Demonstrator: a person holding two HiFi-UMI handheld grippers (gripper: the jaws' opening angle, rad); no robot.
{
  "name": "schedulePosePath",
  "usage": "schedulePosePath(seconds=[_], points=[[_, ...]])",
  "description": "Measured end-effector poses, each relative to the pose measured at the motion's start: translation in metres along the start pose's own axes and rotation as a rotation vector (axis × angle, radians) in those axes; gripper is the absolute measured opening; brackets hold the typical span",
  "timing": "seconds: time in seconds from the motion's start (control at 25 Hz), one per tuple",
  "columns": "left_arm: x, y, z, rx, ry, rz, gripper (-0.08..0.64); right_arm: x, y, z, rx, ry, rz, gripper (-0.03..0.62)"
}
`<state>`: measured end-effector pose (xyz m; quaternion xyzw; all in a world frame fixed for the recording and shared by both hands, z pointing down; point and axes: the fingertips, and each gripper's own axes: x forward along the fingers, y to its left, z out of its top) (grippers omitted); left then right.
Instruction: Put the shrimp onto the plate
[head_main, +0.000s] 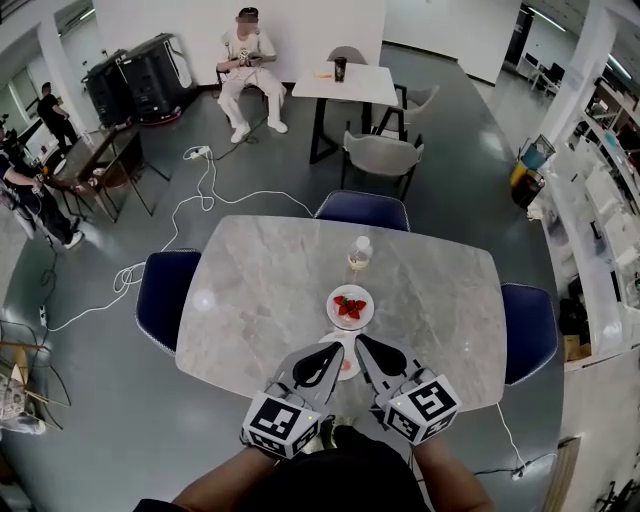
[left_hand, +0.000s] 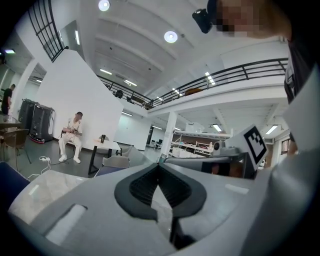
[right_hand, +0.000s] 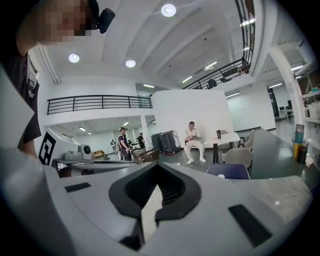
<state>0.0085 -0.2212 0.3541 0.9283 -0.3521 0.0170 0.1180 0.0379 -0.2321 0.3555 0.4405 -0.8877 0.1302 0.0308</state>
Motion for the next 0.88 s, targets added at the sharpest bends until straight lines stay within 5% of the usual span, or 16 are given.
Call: schedulePosePath(seconds=[0.88], points=[[-0.009,0.006,0.007,0.004,-0.034,0.041,0.008,0.01,0.015,0.005,-0.031,0.002,0.024,0.0]])
